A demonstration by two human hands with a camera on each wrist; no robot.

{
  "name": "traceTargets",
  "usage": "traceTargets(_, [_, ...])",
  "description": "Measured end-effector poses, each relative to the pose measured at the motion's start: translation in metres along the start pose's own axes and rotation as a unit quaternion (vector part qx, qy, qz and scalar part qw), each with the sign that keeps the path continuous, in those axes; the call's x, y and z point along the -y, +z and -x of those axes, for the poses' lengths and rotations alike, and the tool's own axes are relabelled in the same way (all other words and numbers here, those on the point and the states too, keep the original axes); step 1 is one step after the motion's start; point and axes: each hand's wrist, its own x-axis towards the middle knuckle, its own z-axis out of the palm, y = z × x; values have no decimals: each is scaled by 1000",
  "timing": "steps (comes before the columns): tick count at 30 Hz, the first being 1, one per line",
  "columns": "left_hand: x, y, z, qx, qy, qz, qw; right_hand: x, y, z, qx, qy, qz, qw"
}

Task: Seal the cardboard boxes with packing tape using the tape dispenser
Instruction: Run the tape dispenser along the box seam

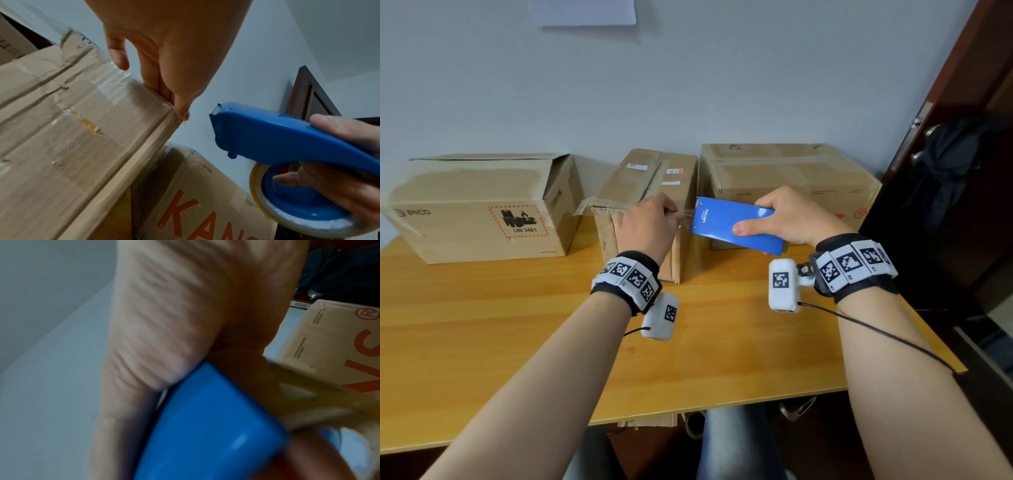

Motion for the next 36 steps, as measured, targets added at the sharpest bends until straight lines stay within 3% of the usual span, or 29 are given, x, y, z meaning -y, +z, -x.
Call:
traceTargets(8, [4, 0, -2, -7, 13, -21, 1000, -2, -7, 12, -14, 25, -17, 999])
traceTargets(15, [-2, 8, -2, 30, 85, -102, 991, 12, 2, -8, -10, 78, 19, 997])
traceTargets(21, [-9, 8, 5, 12, 91, -196, 976, 41, 21, -28, -3, 126, 32, 991])
traceTargets(36, [-10, 2, 4, 17, 91, -183, 979, 82, 22, -60, 27, 144, 155, 977])
